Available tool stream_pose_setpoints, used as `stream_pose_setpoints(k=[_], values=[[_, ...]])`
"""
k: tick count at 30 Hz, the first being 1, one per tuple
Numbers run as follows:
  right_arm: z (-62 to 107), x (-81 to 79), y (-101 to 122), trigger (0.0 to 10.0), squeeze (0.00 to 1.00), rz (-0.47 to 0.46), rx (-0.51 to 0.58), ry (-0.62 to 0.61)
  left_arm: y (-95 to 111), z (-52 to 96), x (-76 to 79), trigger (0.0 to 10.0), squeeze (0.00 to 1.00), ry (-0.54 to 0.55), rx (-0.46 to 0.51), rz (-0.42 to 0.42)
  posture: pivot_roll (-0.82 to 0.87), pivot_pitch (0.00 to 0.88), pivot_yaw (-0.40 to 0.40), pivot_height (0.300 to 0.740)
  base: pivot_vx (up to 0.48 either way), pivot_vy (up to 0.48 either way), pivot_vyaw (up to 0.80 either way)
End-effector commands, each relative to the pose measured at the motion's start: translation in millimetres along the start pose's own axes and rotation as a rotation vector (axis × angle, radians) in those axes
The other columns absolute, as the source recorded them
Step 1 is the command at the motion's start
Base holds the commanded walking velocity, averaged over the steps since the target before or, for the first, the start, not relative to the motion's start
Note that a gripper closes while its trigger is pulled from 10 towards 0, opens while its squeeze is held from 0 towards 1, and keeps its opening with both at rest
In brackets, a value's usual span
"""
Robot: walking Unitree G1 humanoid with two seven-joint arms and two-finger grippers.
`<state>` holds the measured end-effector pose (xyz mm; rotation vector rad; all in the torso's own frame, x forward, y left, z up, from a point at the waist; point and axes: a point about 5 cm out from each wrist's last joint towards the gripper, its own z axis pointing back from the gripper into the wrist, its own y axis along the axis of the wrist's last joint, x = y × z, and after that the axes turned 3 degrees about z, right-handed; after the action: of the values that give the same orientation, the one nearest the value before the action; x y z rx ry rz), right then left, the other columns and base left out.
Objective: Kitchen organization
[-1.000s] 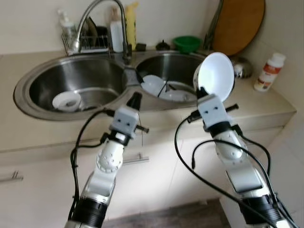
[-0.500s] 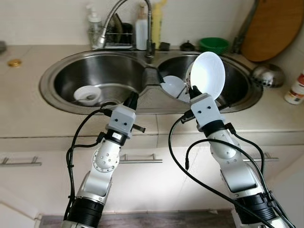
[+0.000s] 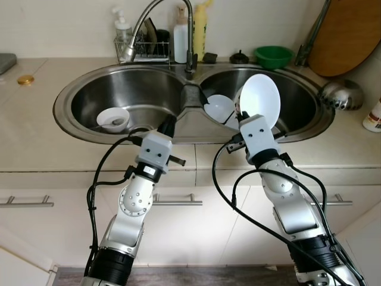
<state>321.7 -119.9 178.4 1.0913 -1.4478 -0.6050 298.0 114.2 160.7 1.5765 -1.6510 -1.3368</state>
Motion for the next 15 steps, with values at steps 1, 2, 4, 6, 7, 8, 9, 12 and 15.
stream_pose_setpoints(k=[1, 2, 4, 6, 7, 8, 9, 12, 15], values=[[-3.0, 1.4, 7.0, 10.0, 0.00, -0.001, 0.025, -0.005, 5.0, -1.5, -1.6, 10.0, 0.00, 0.001, 0.024, 0.000, -0.07, 0.000, -0.037, 0.740, 0.000, 0.000, 0.00], [-2.2, 0.9, 7.4, 10.0, 0.00, 0.004, 0.027, -0.006, 5.2, -1.5, -1.0, 10.0, 0.00, -0.002, 0.025, 0.003, -0.07, 0.000, -0.035, 0.740, 0.000, 0.000, 0.80], [-1.3, 1.2, 8.2, 10.0, 0.00, 0.002, 0.036, -0.009, 5.4, -1.6, -0.9, 10.0, 0.00, -0.003, 0.026, 0.004, -0.07, 0.000, -0.035, 0.740, 0.000, 0.000, 0.80], [-1.1, 1.8, 8.5, 10.0, 0.00, -0.010, 0.039, -0.015, 5.4, -1.6, -0.9, 10.0, 0.00, -0.003, 0.027, 0.005, -0.07, 0.000, -0.035, 0.740, 0.000, 0.000, 0.80], [-0.9, 2.7, 8.4, 10.0, 0.00, -0.030, 0.038, -0.022, 5.4, -1.6, -0.9, 10.0, 0.00, -0.004, 0.027, 0.005, -0.07, 0.000, -0.035, 0.740, 0.000, 0.000, 0.80], [-0.9, 3.8, 8.6, 10.0, 0.00, -0.042, 0.037, -0.027, 5.5, -1.7, -0.9, 10.0, 0.00, -0.004, 0.027, 0.005, -0.07, 0.000, -0.035, 0.740, 0.000, 0.000, 0.80], [-0.9, 3.8, 8.6, 10.0, 0.00, -0.042, 0.037, -0.027, 5.5, -1.7, -0.9, 10.0, 0.00, -0.004, 0.027, 0.005, -0.07, 0.000, -0.035, 0.740, 0.000, 0.000, 0.80], [-2.3, 7.7, 8.1, 10.0, 0.00, -0.053, 0.029, -0.045, 5.8, -2.0, -0.8, 10.0, 0.00, -0.003, 0.029, 0.006, -0.07, 0.000, -0.035, 0.740, 0.000, 0.000, 0.00], [-3.8, 12.3, 12.4, 10.0, 0.00, -0.046, 0.052, -0.072, 5.8, -2.1, -0.9, 10.0, 0.00, -0.003, 0.030, 0.006, -0.07, 0.000, -0.036, 0.740, 0.000, 0.000, 0.00]])
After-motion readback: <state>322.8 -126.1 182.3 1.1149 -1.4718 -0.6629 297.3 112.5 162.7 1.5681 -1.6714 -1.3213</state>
